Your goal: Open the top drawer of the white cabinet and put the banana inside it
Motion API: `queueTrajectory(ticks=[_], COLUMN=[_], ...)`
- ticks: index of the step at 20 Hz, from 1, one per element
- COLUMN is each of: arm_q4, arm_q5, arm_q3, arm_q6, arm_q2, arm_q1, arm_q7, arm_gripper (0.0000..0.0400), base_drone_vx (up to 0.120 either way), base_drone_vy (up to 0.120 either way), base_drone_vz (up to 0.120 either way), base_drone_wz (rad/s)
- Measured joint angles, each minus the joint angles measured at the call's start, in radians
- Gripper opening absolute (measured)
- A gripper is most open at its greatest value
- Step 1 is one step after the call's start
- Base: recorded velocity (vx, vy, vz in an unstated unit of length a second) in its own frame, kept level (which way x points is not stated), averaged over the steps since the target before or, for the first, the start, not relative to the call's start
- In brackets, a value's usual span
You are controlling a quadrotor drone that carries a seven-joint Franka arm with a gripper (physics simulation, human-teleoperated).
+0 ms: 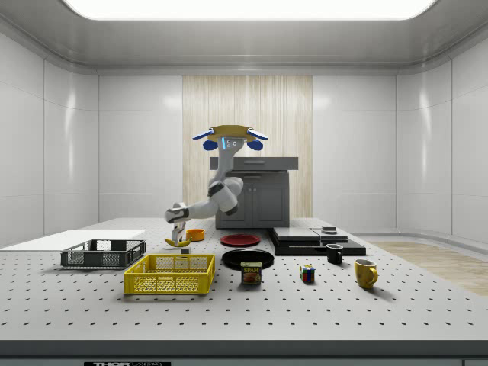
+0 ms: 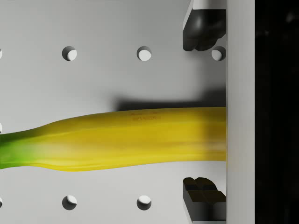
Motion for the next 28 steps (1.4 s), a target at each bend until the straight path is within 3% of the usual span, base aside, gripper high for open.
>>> queueTrajectory(ticks=[4,7,11,16,22,28], arm_q4=[0.013,0.018,0.021,0.014,-0.030,-0.080], arm_q5=[0.019,0.027,0.034,0.030,-0.009,-0.074], arm_q3=[0.016,0.022,0.026,0.020,-0.026,-0.096], arm_q6=[0.002,0.000,-0.004,-0.018,-0.061,-0.100], arm_q2=[0.014,0.023,0.032,0.041,0.041,0.023], arm_q1=[0.002,0.000,-0.004,-0.016,-0.045,-0.066], arm_q7=[0.003,0.006,0.009,0.050,0.077,-0.013], arm_gripper=[0.0400,0.0268,0.0198,0.0196,0.0200,0.0200], base_drone_vx=[0.000,0.000,0.000,0.000,0.000,0.000], base_drone_vy=[0.000,0.000,0.000,0.000,0.000,0.000], base_drone_vz=[0.000,0.000,0.000,0.000,0.000,0.047], base_drone_wz=[0.000,0.000,0.000,0.000,0.000,0.000])
